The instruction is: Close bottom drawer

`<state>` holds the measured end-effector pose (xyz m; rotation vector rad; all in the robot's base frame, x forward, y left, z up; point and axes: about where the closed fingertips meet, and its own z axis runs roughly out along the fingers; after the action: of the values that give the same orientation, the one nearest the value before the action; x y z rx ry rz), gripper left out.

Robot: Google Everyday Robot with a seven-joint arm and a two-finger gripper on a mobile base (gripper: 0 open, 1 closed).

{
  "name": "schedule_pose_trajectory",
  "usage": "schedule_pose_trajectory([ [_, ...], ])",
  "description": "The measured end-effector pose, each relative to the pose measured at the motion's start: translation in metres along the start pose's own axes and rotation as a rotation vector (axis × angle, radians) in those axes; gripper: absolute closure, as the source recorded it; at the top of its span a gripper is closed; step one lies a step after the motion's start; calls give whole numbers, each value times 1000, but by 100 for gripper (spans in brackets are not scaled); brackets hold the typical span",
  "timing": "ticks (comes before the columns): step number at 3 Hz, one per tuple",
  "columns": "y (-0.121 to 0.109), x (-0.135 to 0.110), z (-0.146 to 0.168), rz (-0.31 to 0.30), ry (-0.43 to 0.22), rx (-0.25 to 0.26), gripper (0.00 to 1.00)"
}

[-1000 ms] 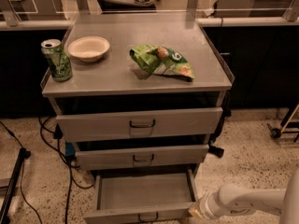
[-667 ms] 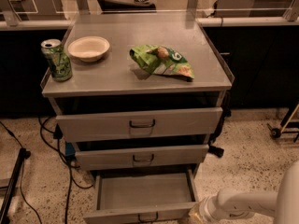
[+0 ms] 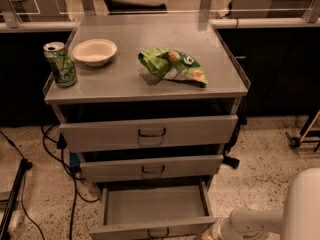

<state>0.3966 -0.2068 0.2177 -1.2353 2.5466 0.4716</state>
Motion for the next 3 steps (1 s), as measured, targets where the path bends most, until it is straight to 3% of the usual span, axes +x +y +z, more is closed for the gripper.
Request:
schedule_pose_trajectory([
  [1,1,3,14,-47,-61,5,100],
  [3,-2,5,19,-60,-59,37,100],
])
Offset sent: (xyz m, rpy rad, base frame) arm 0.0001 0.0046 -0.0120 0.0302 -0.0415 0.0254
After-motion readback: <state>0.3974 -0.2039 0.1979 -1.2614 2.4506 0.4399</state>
